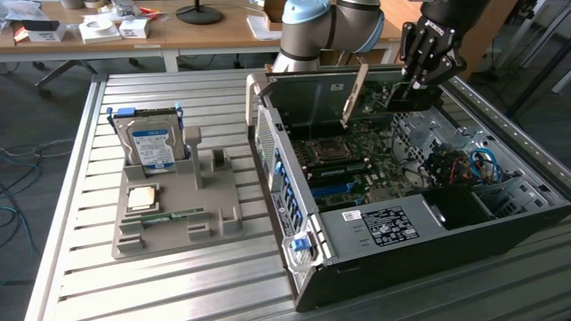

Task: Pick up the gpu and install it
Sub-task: 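Insert the gpu into the slot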

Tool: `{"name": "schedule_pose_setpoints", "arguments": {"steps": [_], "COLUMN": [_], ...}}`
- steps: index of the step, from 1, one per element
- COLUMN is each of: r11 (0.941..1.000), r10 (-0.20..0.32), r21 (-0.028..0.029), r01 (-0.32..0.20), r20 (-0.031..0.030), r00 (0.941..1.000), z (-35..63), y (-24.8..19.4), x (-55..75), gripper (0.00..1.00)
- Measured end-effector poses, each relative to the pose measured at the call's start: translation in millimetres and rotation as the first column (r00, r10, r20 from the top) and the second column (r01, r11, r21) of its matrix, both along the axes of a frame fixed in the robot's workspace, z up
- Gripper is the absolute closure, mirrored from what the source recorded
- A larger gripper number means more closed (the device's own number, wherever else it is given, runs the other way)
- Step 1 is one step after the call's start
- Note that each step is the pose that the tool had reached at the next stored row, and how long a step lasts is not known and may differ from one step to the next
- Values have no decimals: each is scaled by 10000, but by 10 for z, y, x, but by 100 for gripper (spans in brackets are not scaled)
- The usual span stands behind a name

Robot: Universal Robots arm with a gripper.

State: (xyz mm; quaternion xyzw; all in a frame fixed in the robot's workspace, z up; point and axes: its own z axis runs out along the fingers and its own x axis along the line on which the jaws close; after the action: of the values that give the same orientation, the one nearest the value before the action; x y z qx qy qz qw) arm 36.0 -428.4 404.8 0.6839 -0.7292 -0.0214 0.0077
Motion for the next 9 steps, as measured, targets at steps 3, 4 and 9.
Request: {"name": "schedule_pose_setpoints", "arguments": {"steps": [3,4,9], "r11": [10000,10000,10000], "r10": [-1,-1,-1], "r21": [0,0,0], "r01": [1,1,1], "r20": [0,0,1], "r00": [10000,10000,10000], "z": [-1,0,0], "y": [0,0,0], "x": [-1,-1,-1], "gripper": [74,74,74]}}
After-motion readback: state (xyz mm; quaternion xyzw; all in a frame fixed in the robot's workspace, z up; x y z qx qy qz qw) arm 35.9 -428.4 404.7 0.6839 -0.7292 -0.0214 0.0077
